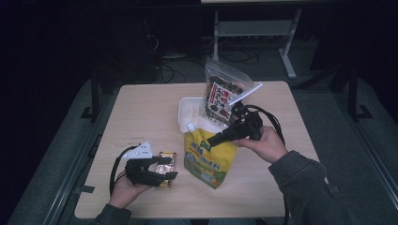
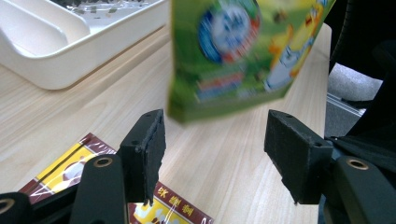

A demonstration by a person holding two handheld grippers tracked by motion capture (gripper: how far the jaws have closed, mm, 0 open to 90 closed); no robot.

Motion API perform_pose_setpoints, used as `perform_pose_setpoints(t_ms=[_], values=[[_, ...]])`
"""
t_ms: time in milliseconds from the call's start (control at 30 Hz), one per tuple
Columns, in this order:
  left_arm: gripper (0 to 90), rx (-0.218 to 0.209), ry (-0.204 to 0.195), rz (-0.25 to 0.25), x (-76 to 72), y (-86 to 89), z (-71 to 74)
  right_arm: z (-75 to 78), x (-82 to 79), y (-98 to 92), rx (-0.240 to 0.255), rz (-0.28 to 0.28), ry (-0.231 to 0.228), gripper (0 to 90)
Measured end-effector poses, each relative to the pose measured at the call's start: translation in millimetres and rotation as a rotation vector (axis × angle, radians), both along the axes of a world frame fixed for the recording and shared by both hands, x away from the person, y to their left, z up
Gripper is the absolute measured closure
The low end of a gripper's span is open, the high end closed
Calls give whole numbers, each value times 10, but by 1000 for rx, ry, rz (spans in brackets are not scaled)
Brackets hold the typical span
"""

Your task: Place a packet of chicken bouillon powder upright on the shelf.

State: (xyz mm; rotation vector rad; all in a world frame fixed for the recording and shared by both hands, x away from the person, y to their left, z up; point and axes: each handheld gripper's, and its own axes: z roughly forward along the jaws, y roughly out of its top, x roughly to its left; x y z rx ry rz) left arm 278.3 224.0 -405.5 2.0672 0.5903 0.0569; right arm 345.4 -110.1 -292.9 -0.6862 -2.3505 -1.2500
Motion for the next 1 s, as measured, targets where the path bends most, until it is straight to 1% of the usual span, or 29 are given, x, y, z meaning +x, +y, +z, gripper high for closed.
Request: perform_pose_setpoints(t_ms=[33,67,267,367,433,500,567,733,767,833,1000], values=[[378,-2,3,-1,4,6,-3,11,9,-11,11,-14,3,894],[377,-3,6,-3,8,13,-4,24,14,-18,14,-29,-4,894],[375,-10,6,10,11,48,-1,89,60,-41,44,-106,-18,894],[370,-11,3,14,14,68,2,113,97,-37,72,-140,-11,894],[367,-12,10,16,16,81,-1,128,125,-27,95,-158,-4,894],[363,-14,14,20,21,97,-7,145,152,-12,105,-176,-9,894],[363,-8,12,25,21,111,-9,160,181,10,116,-191,-3,894],[363,-11,9,35,28,143,-11,208,272,81,121,-228,-7,894],[365,-13,12,34,31,150,-11,222,316,98,126,-246,-10,894],[365,-16,13,36,33,158,-11,226,341,105,132,-254,-6,894],[363,-20,13,47,33,182,-7,258,451,131,147,-311,-12,894]])
